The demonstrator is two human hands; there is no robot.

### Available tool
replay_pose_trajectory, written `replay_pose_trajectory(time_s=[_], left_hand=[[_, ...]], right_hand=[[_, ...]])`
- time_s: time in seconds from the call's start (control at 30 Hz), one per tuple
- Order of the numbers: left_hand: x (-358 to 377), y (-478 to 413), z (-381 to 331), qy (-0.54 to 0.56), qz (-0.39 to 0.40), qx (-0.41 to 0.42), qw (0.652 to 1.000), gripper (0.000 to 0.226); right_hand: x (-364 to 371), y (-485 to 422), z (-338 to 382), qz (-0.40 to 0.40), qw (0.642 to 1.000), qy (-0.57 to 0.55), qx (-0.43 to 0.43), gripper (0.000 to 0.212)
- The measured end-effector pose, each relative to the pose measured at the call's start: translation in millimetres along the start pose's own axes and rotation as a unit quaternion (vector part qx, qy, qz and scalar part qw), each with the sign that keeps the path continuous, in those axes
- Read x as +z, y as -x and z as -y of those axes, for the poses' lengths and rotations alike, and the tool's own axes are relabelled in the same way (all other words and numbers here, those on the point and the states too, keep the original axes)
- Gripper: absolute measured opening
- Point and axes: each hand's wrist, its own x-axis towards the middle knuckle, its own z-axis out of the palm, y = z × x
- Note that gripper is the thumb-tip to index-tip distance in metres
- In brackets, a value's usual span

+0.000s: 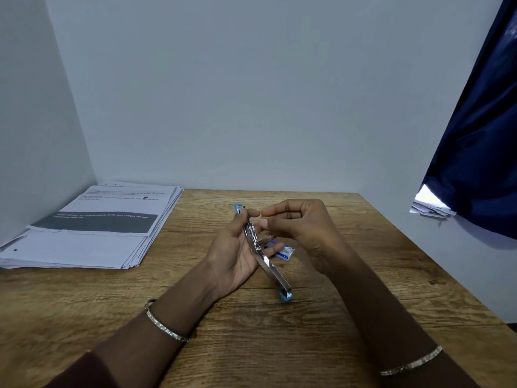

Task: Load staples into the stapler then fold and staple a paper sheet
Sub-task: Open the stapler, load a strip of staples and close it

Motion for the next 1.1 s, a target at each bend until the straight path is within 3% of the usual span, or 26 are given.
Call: replay_pose_trajectory(time_s=[0.07, 0.23, 0.37, 0.83, 1.1], left_hand=[[2, 0, 3, 0.004, 0.003, -0.009, 1.0, 0.06], [4, 2, 2, 0.032, 0.051, 0.003, 0.998, 0.033], [3, 2, 3, 0.018, 0.065, 0.014, 0.998, 0.025], [2, 2, 3, 0.067, 0.049, 0.017, 0.996, 0.025], [5, 5, 0, 0.078, 0.057, 0.013, 0.995, 0.023]], right_hand=[[3, 1, 0, 0.002, 1.0, 0.0, 0.01, 0.017], [11, 2, -1, -0.029, 0.999, 0.037, 0.008, 0.021], [12, 2, -3, -0.059, 0.996, 0.061, 0.004, 0.021], [20, -1, 0, -0.046, 0.993, 0.111, -0.005, 0.011], [20, 0, -2, -0.039, 0.983, 0.176, -0.042, 0.019]])
